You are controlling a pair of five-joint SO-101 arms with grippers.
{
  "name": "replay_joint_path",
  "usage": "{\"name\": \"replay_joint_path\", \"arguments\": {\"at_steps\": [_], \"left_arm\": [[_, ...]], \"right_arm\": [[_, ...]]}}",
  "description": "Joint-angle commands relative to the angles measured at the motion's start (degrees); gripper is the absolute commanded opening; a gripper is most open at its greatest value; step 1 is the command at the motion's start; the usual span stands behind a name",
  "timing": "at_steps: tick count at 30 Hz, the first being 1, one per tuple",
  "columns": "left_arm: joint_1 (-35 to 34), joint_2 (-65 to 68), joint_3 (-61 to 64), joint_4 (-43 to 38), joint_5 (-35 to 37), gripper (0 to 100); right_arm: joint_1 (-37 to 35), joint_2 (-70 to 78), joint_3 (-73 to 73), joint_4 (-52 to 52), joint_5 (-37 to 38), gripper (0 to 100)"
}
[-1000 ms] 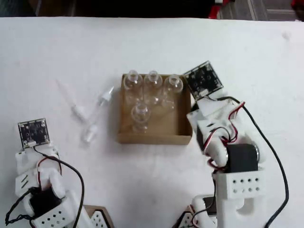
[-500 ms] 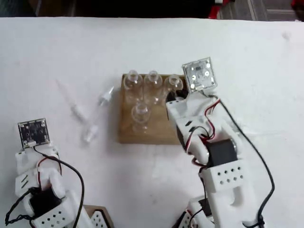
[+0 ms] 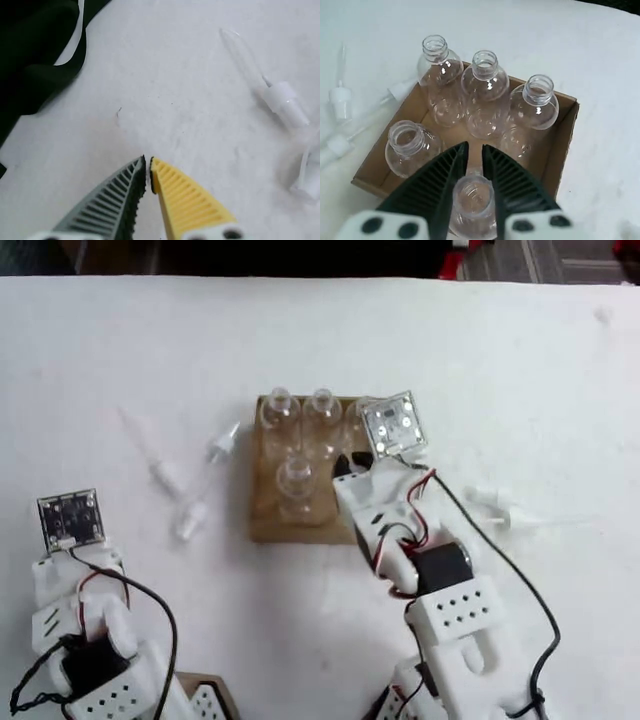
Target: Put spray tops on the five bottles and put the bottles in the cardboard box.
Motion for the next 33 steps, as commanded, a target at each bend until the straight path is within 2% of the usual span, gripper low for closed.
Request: {"name": "replay_joint_path", "arguments": {"at_steps": [1, 25, 31, 33], "left_arm": [[-0.6, -0.7, -0.5, -1.5, 0.8, 2], [-0.4, -0.7, -0.4, -1.5, 0.8, 2], [-0.4, -0.7, -0.4, -1.5, 0.8, 2], [-0.4, -0.7, -0.4, -1.5, 0.8, 2]], "right_arm": [[-0.2, -0.8, 1.8, -3.3, -0.4, 1.6], [-0.5, -1.3, 4.3, -4.2, -0.2, 2.6], [-0.6, -1.3, 4.3, -3.8, -0.4, 17.7], [-0.6, -1.3, 4.3, -3.8, -0.4, 19.8]]}}
